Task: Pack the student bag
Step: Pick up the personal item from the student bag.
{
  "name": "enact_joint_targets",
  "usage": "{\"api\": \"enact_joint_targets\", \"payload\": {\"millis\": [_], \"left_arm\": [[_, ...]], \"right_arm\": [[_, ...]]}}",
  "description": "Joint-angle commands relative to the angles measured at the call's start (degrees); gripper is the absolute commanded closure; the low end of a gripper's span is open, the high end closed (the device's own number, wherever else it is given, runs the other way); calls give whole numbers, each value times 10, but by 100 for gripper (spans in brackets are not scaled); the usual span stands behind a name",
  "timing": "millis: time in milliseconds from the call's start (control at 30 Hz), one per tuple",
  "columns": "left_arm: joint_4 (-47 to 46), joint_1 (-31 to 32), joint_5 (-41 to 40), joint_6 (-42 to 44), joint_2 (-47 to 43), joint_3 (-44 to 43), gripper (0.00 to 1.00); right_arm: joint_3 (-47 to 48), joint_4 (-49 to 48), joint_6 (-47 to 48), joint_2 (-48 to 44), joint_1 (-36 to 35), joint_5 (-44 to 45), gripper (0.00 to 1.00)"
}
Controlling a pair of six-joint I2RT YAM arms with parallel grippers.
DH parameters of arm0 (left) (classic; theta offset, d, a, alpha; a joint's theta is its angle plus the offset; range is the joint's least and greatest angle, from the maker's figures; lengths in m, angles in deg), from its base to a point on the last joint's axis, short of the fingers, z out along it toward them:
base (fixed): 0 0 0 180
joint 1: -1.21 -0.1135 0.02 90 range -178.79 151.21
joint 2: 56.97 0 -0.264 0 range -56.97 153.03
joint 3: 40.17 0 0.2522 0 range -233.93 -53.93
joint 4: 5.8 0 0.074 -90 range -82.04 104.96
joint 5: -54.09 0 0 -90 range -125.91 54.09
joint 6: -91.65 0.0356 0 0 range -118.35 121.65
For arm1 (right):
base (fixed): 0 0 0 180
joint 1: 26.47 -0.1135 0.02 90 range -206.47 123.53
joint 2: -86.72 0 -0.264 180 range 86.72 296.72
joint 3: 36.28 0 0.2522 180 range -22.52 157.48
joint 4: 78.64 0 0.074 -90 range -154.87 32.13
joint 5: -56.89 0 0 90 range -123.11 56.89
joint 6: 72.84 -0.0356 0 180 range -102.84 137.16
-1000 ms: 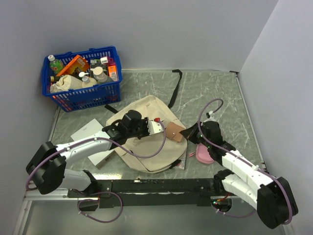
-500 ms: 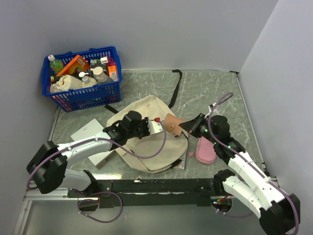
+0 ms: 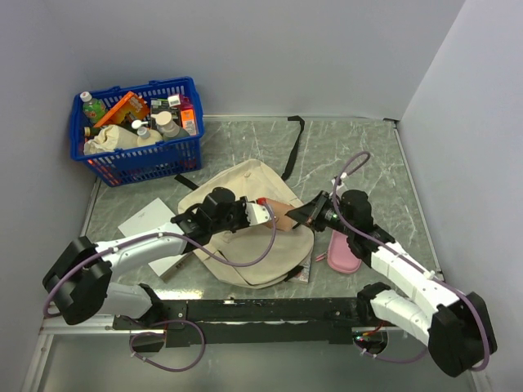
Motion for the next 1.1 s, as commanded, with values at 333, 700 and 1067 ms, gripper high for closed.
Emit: {"api": "enact_joint_targets", "payload": {"millis": [333, 700, 1067], "left_arm": [[-47, 2, 0, 0, -37, 3, 99], [-42, 3, 15, 4, -32, -15, 99], [-19, 3, 53, 3, -43, 3, 99]], "right_arm": [[-14, -53, -20, 160, -17, -19, 100], [-26, -97, -37, 256, -17, -21, 100], [-20, -204, -33, 184, -15, -59, 100]]}}
